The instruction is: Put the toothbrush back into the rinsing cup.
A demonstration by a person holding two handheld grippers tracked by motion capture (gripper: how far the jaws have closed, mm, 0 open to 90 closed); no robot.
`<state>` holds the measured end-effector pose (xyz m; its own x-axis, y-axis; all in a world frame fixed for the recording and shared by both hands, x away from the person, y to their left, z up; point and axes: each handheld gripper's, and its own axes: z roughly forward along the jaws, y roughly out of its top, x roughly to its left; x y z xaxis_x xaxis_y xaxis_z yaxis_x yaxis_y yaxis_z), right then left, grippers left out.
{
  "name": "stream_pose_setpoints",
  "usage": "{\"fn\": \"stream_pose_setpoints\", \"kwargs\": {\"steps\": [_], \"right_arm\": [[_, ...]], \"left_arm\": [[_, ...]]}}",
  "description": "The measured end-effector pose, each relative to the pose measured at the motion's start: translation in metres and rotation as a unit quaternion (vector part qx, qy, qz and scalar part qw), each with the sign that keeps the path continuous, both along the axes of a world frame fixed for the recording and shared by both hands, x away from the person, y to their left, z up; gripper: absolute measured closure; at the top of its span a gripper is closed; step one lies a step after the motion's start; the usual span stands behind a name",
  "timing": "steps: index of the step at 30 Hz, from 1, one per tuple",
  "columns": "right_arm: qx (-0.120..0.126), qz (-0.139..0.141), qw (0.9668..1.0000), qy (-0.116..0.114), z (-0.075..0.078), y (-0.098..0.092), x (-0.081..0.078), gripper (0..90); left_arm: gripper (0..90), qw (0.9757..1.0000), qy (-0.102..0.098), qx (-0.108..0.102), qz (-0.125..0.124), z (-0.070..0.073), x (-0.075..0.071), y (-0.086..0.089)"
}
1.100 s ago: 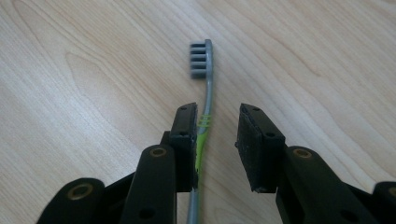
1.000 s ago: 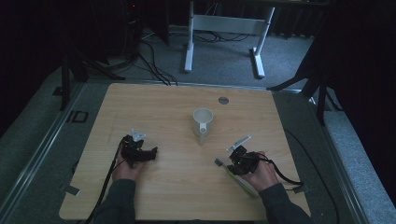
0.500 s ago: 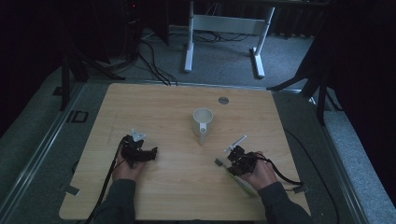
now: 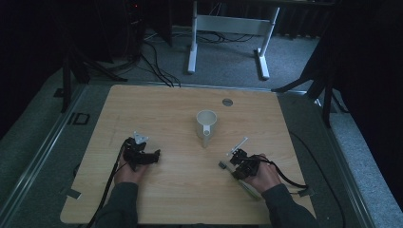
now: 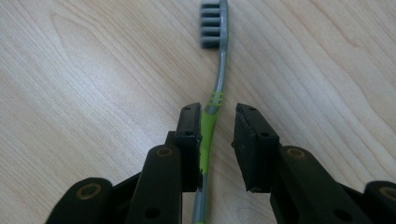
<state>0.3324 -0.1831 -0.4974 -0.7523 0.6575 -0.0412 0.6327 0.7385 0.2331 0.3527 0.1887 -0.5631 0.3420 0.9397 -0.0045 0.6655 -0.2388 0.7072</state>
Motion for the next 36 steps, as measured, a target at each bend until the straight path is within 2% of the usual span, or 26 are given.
{"fn": "stream_pose_setpoints", "kwargs": {"steps": [8, 36], "right_arm": [[-0.013, 0.005, 0.9999, 0.009, -0.0023, 0.0039, 0.0000, 71.6], [-0.027, 0.005, 0.9994, 0.023, -0.0068, 0.0071, 0.0010, 72.2]], "left_arm": [[15.1, 1.0000, 0.000, 0.000, 0.000, 0.0000, 0.0000, -0.0001], [15.1, 1.0000, 0.000, 0.000, 0.000, 0.0000, 0.0000, 0.0000]]}}
